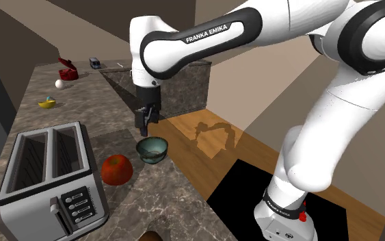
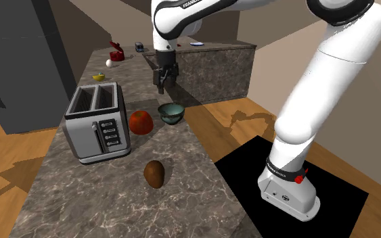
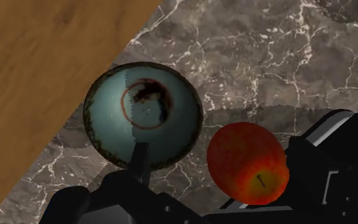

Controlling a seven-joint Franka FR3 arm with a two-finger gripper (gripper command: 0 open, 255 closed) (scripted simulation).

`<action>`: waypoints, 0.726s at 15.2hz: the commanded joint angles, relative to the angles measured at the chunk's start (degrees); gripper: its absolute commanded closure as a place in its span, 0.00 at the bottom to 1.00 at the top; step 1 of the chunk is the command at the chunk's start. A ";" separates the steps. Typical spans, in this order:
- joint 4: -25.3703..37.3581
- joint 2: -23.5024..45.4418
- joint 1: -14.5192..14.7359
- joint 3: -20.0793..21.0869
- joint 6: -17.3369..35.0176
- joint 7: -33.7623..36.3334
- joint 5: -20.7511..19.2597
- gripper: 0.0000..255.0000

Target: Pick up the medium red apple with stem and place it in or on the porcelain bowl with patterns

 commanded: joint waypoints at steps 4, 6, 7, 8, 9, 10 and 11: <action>6.84 9.53 1.97 2.91 2.93 1.97 -2.64 0.00; 9.99 13.41 2.91 3.85 3.64 2.83 -4.07 0.00; 11.64 15.36 3.43 4.27 3.91 3.26 -4.84 0.00; 13.36 17.33 3.99 4.65 4.12 3.69 -5.64 0.00; 14.99 19.14 4.54 4.97 4.26 4.07 -6.40 0.00; 14.54 19.41 4.59 4.92 4.96 4.14 -6.50 0.00; 14.10 19.68 4.62 4.89 5.66 4.21 -6.61 0.00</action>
